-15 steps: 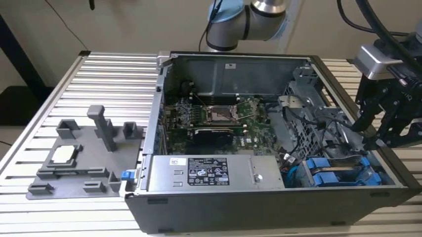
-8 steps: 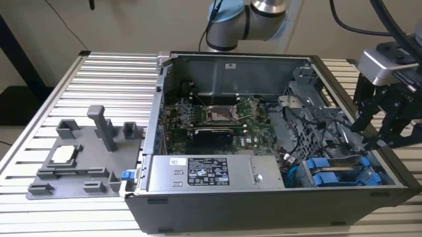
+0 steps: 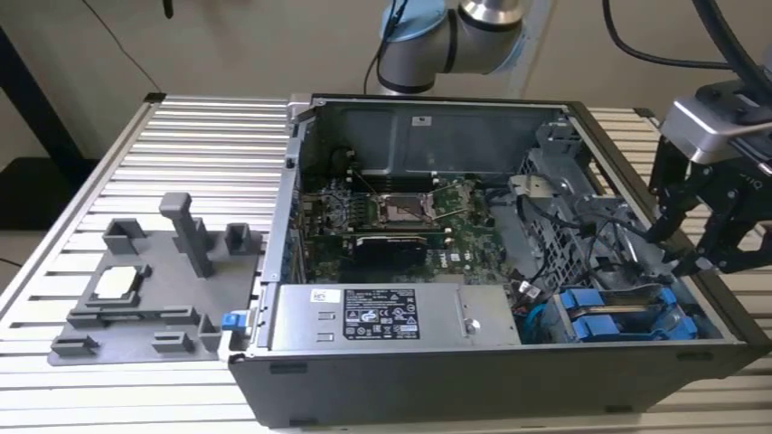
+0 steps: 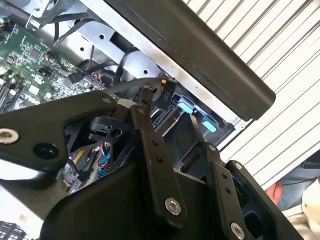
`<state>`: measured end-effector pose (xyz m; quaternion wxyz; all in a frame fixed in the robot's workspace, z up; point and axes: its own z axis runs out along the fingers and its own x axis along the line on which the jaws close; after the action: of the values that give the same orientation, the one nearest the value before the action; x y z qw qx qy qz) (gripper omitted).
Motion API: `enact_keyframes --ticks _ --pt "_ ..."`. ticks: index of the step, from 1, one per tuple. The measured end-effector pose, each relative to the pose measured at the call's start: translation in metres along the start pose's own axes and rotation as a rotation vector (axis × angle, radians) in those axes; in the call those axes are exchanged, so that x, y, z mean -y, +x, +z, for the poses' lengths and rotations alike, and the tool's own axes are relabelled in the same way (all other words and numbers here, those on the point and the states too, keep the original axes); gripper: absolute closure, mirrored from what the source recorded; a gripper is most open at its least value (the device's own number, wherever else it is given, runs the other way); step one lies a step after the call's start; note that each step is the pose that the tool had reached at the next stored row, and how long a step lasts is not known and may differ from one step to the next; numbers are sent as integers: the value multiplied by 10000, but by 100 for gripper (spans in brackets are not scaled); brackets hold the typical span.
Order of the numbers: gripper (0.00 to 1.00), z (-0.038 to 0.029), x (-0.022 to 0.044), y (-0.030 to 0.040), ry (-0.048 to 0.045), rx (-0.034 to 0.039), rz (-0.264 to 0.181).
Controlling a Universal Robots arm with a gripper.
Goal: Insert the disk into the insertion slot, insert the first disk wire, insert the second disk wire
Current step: 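Insert the first disk wire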
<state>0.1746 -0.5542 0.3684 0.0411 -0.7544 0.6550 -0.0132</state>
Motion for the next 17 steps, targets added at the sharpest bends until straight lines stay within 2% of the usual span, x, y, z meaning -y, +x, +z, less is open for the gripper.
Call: enact_keyframes --ticks 6,9,17 --pt "54 14 107 14 -11 26 -319" --pt "54 17 127 12 -34 17 -371" --pt "54 18 130 12 -35 18 -374"
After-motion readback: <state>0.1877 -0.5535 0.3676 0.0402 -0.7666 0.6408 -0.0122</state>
